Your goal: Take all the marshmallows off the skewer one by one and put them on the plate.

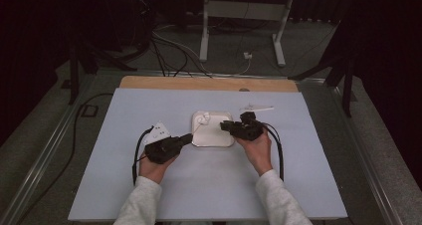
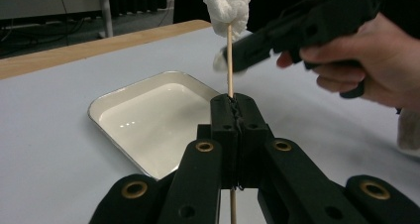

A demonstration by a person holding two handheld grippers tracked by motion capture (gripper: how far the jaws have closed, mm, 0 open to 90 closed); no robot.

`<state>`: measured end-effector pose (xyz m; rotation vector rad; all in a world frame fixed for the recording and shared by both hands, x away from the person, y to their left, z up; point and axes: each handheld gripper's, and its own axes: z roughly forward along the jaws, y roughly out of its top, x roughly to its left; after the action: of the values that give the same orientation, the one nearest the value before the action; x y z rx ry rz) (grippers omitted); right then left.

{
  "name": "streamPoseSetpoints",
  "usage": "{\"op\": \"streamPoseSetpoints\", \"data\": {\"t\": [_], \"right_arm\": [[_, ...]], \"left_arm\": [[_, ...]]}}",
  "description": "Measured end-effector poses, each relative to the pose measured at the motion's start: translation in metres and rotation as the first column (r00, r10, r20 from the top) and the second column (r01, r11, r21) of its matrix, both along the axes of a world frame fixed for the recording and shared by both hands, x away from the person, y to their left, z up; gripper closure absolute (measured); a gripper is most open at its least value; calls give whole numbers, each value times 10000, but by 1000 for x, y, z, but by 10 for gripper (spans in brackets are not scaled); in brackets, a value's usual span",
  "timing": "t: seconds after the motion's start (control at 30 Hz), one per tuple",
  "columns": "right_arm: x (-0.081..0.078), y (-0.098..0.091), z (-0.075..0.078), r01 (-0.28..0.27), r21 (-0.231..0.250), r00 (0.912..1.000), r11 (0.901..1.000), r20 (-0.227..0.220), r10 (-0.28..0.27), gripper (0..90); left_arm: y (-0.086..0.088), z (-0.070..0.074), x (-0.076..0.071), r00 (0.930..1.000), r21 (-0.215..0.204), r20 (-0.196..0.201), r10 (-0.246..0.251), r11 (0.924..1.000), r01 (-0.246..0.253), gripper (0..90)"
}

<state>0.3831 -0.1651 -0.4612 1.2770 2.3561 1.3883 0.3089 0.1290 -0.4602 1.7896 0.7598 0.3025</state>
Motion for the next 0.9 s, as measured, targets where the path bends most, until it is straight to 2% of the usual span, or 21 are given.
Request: {"op": "streamPoseSetpoints", "data": {"t": [0.23, 0.5, 0.67, 0.8, 0.9], "right_arm": [[3, 6, -18, 23, -548, 9993, 9985, -382, -44, 775], [4, 4, -38, 183, -830, 9961, 9964, -840, -253, 765], [5, 7, -41, 263, -1002, 9937, 9946, -1056, -369, 519], [3, 7, -36, 345, -904, 9949, 9953, -912, -428, 409], [1, 5, -28, 334, -499, 9951, 9982, -914, -379, 340]], "left_arm": [[1, 1, 0, 10000, -9, 29, -1, 10000, 1, 900], [1, 0, 0, 10000, -34, -15, -23, 10000, 23, 900], [0, 0, 0, 10000, -24, -27, -38, 10000, 37, 900], [1, 1, 0, 10000, -26, 5, -20, 10000, 20, 900], [1, 1, 0, 10000, -31, 6, -23, 10000, 23, 900]]}}
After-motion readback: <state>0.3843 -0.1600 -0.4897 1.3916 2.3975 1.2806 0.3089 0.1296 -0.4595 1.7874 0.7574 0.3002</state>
